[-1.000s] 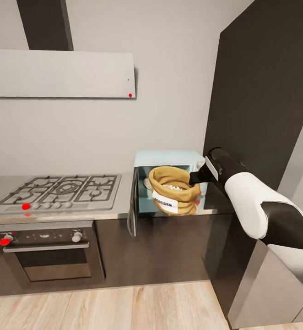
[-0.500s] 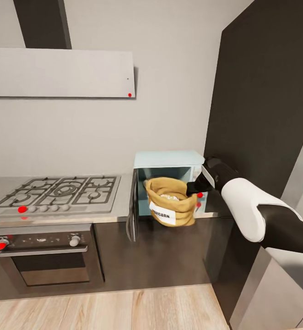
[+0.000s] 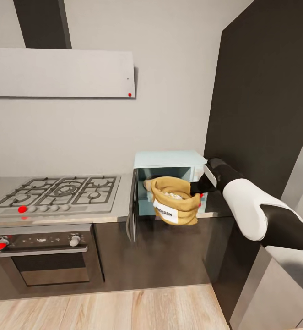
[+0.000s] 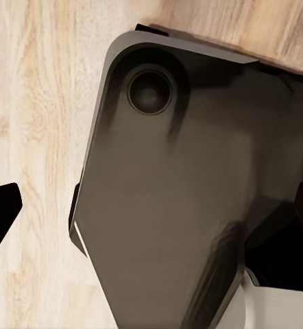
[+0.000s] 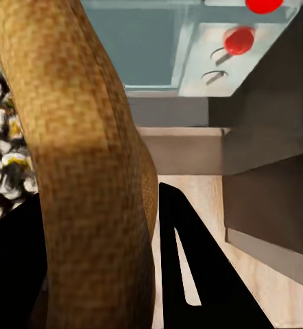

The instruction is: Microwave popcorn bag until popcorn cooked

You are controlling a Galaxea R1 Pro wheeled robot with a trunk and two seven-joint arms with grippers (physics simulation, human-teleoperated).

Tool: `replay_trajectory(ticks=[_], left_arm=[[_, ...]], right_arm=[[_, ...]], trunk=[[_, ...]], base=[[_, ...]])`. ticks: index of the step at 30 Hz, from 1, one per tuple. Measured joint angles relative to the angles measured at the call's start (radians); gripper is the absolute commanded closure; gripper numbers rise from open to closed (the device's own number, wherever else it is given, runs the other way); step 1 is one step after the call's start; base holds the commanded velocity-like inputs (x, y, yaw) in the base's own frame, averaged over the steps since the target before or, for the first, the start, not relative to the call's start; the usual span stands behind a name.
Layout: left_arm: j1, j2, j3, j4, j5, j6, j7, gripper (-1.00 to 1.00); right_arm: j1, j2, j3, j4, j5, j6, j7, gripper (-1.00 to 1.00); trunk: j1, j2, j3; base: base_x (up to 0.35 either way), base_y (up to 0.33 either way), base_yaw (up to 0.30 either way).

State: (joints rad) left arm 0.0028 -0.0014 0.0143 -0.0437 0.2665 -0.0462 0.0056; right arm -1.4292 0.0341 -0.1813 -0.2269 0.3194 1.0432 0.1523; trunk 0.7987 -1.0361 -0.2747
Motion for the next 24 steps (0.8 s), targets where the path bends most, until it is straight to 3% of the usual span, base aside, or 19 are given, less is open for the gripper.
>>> replay_trajectory(ticks=[3,13,17,19,24], left_arm=[[0.000,0.000,0.000,0.000,0.000,0.000,0.000,-1.00],[0.000,0.000,0.000,0.000,0.000,0.000,0.000,-1.00],[0.000,0.000,0.000,0.000,0.000,0.000,0.000,-1.00],[0.000,0.000,0.000,0.000,0.000,0.000,0.000,-1.00],[0.000,0.000,0.000,0.000,0.000,0.000,0.000,-1.00]], right_arm=[[0.000,0.002,-0.059,0.000,-0.005,0.000,-0.067,1.00],[0.000,0.005,-0.094,-0.001,-0.001,0.001,-0.155,1.00],[0.000,0.016,-0.201,-0.050,0.004,0.002,-0.246,1.00],[0.000,0.035,-0.221,-0.061,-0.004,0.001,-0.281,1.00],[0.000,0.050,-0.227,-0.064,-0.001,0.001,-0.294,1.00]], trunk=[[0.000,0.000,0.000],[0.000,0.000,0.000],[0.000,0.000,0.000],[0.000,0.000,0.000],[0.000,0.000,0.000]], base=[[0.000,0.000,0.000],[0.000,0.000,0.000],[0.000,0.000,0.000],[0.000,0.000,0.000],[0.000,0.000,0.000]])
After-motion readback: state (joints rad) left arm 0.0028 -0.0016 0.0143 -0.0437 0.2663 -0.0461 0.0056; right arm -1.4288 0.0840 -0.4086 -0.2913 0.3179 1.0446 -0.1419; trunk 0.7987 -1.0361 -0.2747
